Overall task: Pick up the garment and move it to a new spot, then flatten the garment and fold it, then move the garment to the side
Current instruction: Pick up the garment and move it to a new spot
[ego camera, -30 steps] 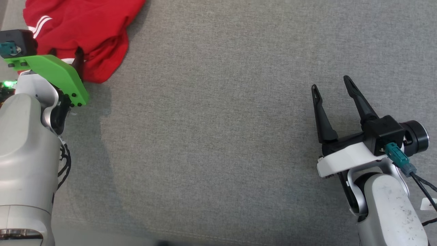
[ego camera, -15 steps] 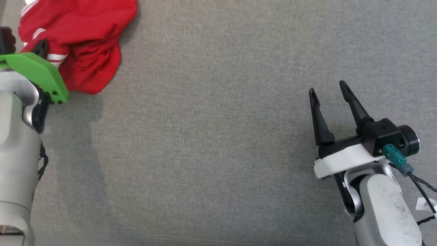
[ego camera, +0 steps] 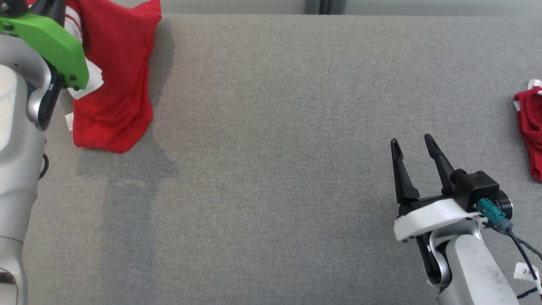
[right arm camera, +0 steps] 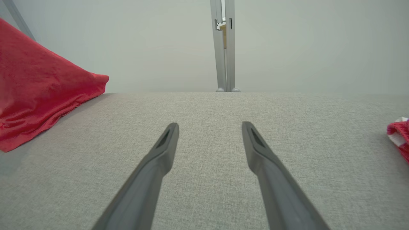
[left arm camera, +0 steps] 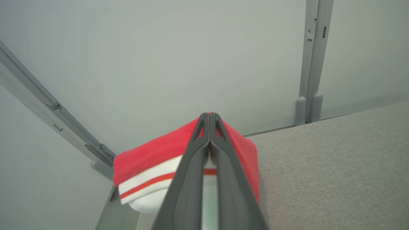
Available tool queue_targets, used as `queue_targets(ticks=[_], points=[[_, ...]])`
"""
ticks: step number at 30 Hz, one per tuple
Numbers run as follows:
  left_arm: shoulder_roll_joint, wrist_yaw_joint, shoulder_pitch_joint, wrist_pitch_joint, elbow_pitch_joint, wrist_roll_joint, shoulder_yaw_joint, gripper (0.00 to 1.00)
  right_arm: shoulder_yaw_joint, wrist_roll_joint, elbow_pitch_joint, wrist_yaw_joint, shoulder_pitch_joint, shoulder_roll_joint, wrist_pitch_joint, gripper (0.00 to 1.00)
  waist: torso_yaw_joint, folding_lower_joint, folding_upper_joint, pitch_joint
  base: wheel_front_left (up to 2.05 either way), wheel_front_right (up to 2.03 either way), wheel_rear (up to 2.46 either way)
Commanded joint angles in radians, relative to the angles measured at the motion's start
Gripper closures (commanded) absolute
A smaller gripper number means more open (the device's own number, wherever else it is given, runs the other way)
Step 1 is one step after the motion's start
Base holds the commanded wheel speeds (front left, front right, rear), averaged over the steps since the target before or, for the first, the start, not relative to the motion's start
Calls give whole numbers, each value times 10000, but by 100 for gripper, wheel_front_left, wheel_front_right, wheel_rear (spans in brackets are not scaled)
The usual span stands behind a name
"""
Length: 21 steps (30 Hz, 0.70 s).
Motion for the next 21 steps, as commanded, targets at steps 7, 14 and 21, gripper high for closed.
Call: queue_targets(ticks=[7, 14, 21], points=[[-251, -11, -716, 558, -1904, -417, -1131, 100, -326, 320, 408, -19, 305, -20, -212, 0, -1437, 0, 0, -1291, 0, 0, 0], [-1072, 1, -958, 721, -3218, -1019, -1427, 100, -424, 485, 497, -19, 232, -20, -249, 0, -2114, 0, 0, -1083, 0, 0, 0], [-1503, 268, 513, 456, -3247, -1661, -1394, 100, -313, 687, 361, -19, 235, -17, -254, 0, -2491, 0, 0, -642, 0, 0, 0]])
